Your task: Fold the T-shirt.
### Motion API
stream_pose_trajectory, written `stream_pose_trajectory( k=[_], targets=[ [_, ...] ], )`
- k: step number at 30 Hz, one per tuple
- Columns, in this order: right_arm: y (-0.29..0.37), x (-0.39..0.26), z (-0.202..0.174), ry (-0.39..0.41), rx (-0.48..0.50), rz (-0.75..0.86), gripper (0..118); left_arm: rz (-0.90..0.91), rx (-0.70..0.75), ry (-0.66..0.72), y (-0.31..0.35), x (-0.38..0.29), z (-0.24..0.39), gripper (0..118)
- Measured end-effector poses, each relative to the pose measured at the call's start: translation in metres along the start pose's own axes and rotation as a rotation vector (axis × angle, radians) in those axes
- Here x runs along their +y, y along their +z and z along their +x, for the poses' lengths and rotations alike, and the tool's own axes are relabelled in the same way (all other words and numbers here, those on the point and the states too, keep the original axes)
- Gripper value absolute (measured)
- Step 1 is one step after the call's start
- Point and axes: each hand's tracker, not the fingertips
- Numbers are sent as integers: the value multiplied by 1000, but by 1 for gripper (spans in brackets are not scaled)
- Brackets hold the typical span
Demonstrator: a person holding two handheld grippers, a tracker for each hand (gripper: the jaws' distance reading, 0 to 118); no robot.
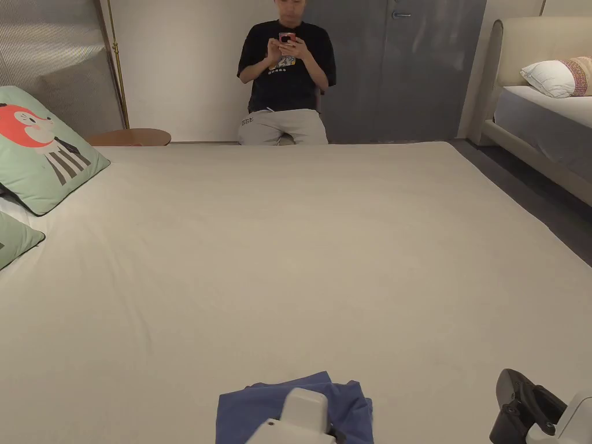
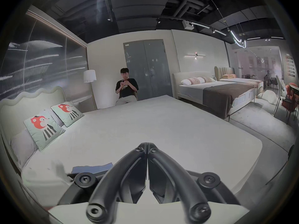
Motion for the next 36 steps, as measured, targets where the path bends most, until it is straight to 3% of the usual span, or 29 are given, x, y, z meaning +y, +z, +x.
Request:
stream_pose_trajectory(
  k=[6, 10, 15, 18, 23, 27, 32, 36],
  targets=[
    [5, 3, 12, 6, -25, 10, 1, -31, -17, -40, -29, -4, 47, 1],
    [7, 4, 19, -2, -51, 10, 1, -43, -103, -40, -35, 1, 63, 1],
    [9, 7, 17, -11, -62, 13, 1, -55, -255, 63, -28, 12, 60, 1],
    [6, 10, 13, 5, -50, 10, 1, 23, -273, 121, -4, 24, 30, 1],
    [-11, 2, -12, 7, 27, -25, 1, 168, -182, 249, 53, 41, -56, 1],
    [-44, -23, -48, 50, 151, -162, 1, 220, -33, 344, 86, 33, -123, 1],
    [-86, -67, -79, 118, 267, -343, 1, 213, 28, 420, 108, 12, -172, 1],
    [-111, -92, -91, 189, 235, -482, 1, 192, 14, 537, 114, -11, -192, 1]
  ],
)
